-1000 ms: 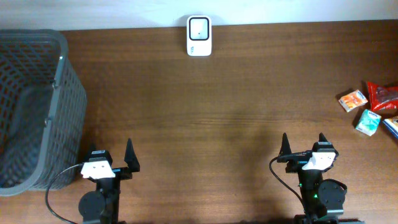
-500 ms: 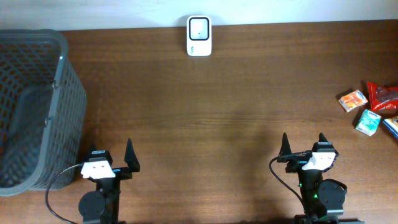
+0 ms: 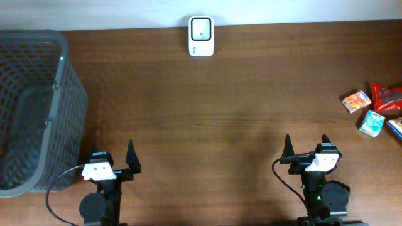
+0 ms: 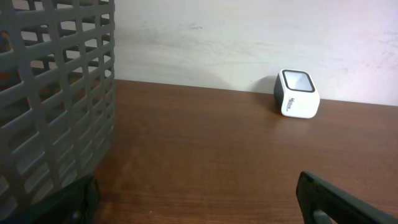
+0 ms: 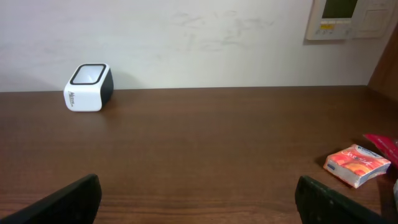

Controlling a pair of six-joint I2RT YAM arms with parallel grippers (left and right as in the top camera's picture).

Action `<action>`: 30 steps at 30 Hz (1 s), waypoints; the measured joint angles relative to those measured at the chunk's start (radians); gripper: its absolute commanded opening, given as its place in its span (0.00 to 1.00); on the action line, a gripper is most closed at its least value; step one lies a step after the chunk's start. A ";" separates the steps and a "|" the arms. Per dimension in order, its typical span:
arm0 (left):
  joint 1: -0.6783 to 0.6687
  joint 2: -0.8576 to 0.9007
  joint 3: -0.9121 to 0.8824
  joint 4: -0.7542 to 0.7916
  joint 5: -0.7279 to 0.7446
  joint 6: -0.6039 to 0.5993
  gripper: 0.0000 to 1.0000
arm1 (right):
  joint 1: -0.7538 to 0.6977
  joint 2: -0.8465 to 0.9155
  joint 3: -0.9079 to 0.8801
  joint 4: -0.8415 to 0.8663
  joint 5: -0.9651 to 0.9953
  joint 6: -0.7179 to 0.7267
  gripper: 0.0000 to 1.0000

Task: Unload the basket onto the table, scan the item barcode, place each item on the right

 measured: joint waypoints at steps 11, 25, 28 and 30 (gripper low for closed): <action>0.000 0.000 0.000 0.000 0.000 0.000 0.99 | 0.000 0.000 0.000 0.000 0.000 0.000 0.98; 0.000 0.000 0.000 0.000 0.000 0.000 0.99 | 0.000 0.000 0.000 0.007 0.072 -0.132 0.98; 0.000 0.000 0.000 0.000 0.000 0.000 0.99 | 0.000 0.000 0.000 0.008 0.080 -0.154 0.98; 0.000 0.000 0.000 0.000 0.000 0.000 0.99 | 0.000 0.000 0.000 0.008 0.083 -0.157 0.98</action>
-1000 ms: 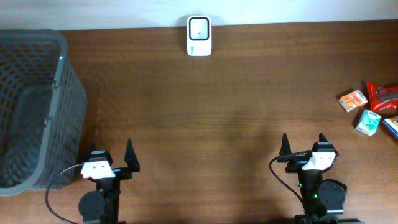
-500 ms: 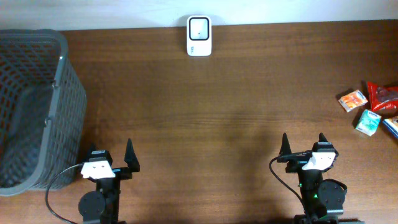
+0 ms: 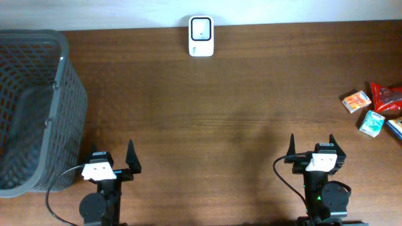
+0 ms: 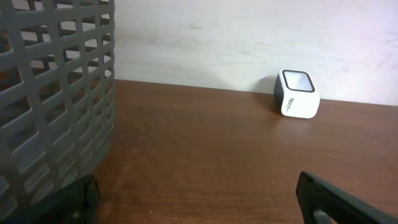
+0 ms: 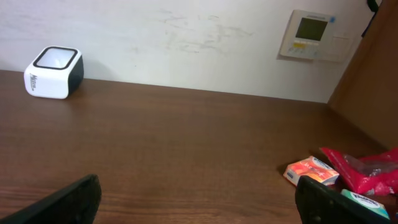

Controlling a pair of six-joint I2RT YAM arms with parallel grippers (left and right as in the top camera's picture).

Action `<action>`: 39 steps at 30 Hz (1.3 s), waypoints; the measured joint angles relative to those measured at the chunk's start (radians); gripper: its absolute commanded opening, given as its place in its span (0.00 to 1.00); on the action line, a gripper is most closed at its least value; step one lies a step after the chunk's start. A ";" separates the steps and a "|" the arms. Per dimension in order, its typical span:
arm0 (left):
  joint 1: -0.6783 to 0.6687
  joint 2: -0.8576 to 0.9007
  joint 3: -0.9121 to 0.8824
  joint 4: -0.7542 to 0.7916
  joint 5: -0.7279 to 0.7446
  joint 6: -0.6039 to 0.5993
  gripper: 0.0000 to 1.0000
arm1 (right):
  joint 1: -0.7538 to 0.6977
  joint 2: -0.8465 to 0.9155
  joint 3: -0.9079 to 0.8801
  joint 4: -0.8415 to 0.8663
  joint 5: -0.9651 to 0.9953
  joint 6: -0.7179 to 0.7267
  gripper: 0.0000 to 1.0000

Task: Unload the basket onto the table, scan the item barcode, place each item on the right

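Note:
The white barcode scanner (image 3: 201,36) with a dark window stands at the table's far edge, and shows in both wrist views (image 4: 297,94) (image 5: 54,73). The items lie at the far right: an orange packet (image 3: 356,101) (image 5: 311,171), a red bag (image 3: 386,96) (image 5: 364,171) and a teal packet (image 3: 372,123) (image 5: 367,202). My right gripper (image 3: 312,149) (image 5: 196,196) is open near the front edge, well short of the items and angled toward them. At the front left my left gripper (image 3: 112,157) (image 4: 196,199) is open with nothing between its fingers.
A large grey mesh basket (image 3: 31,107) (image 4: 50,93) fills the left side, close beside my left gripper. A blue item (image 3: 396,127) is cut off by the right edge. A wall panel (image 5: 311,34) hangs behind the table.
My right gripper has turned and shifted slightly to the right, so its view now takes in the red bag and teal packet. The left arm has not moved.

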 measured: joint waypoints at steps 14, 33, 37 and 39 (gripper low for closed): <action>0.000 0.000 0.000 0.000 0.000 0.000 0.99 | 0.000 0.000 0.000 0.001 0.006 -0.008 0.99; 0.000 0.000 0.000 0.000 0.000 0.000 0.99 | 0.000 0.000 0.000 -0.003 -0.039 -0.012 0.98; 0.000 0.000 0.000 0.000 0.000 0.000 0.99 | 0.000 0.000 0.000 -0.003 -0.039 -0.011 0.98; 0.000 0.000 0.000 0.000 0.000 0.000 0.99 | 0.000 0.000 0.000 -0.003 -0.039 -0.011 0.99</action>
